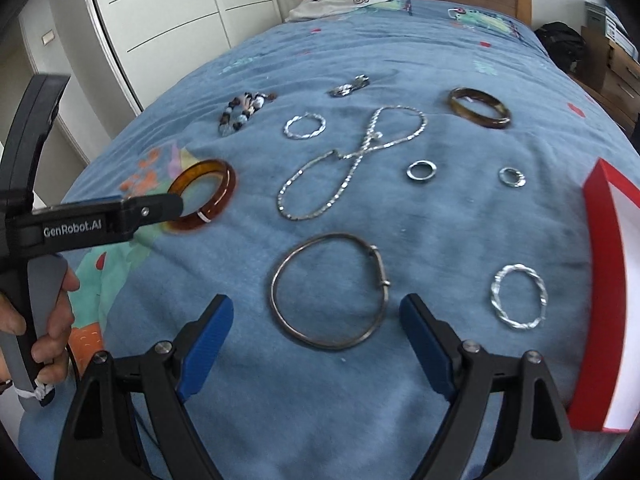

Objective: Organize jewelry
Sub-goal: 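Grasp the amber bangle with the left tool while the right tool grasps the silver bangle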

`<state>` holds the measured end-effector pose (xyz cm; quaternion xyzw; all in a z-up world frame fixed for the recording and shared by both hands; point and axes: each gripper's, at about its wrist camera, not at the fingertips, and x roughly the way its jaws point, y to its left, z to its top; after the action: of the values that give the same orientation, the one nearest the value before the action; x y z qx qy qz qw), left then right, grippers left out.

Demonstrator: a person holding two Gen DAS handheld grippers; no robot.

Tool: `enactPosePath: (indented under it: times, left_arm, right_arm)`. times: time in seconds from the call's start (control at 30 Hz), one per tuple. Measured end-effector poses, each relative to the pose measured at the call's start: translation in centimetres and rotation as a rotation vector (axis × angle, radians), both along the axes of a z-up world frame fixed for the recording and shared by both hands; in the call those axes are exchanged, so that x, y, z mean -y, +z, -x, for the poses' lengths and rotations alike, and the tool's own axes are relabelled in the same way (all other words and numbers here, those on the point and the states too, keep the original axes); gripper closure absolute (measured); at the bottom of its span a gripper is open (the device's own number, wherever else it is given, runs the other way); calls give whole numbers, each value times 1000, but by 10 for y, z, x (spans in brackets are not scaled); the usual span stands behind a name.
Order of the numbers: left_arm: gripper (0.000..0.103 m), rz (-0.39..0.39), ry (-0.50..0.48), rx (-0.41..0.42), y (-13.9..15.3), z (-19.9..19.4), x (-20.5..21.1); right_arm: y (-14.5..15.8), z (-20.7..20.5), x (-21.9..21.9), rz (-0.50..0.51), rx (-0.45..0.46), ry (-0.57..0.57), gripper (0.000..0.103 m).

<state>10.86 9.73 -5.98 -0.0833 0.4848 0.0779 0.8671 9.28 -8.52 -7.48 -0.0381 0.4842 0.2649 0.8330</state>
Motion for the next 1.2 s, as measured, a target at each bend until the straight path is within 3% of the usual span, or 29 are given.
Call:
enactPosePath:
  times: [0.5,0.67,0.77,0.9,0.97,1.2]
  left_arm:
    - [2,21,-39,-5,-17,-30,7]
    - [2,-7,-45,-17,-23,-30,10]
    - [5,-20,-42,-18,-27,-29,11]
    - [25,-24,-59,4,-24,-28,11]
    - [25,-20,-61,5,-24,-28,10]
    - [25,-18,-54,22,-16,-18,9]
  right_arm:
    - [-14,-16,-13,25,27,18,18]
    - [-16,-17,-13,18,30,20,18]
    - [-17,-16,-14,24,36,25,18]
    - [-18,-16,-15,32,40,31,21]
    - [-17,-18,-13,39,43,22,33]
    - [-10,-20,-9,22,22,32,34]
